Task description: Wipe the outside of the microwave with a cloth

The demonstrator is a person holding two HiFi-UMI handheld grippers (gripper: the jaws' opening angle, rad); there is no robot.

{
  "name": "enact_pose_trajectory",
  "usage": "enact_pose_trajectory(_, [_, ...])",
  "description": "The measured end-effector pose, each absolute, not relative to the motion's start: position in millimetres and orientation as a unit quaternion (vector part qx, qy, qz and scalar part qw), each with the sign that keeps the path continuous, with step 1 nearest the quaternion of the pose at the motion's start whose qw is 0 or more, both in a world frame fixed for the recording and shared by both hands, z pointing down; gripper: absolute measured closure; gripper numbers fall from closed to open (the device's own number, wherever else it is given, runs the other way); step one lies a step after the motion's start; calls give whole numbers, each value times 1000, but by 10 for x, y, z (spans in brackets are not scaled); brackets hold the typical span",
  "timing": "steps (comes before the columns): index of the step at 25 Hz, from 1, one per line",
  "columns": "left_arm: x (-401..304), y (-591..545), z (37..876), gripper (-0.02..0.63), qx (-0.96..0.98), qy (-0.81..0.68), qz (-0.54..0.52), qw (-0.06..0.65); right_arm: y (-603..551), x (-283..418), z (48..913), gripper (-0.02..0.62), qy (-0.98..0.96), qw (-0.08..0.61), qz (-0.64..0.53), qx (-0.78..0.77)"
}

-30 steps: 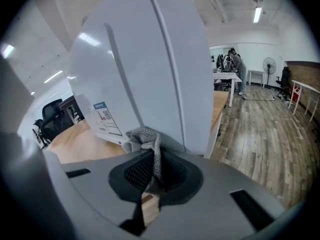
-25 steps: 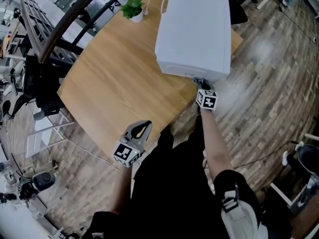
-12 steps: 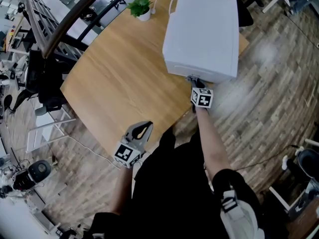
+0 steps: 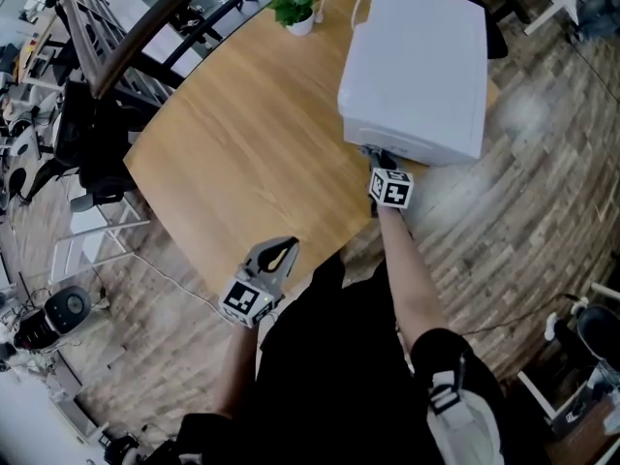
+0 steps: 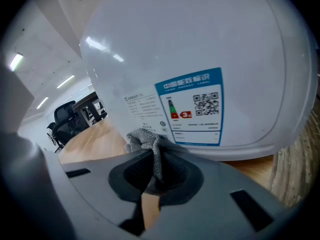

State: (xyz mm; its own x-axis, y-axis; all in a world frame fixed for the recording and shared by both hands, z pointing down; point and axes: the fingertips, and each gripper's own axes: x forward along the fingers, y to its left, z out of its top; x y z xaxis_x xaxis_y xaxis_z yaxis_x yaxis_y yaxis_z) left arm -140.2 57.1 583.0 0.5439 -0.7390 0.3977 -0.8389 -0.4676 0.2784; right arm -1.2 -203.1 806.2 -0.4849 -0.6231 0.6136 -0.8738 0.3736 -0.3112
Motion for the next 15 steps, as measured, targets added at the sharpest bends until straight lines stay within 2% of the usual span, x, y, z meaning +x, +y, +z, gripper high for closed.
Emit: enact_pose_trajectory(15, [-1628, 605, 5860, 595, 844, -474, 113, 225, -2044, -551, 8025, 577, -817, 198, 308, 445])
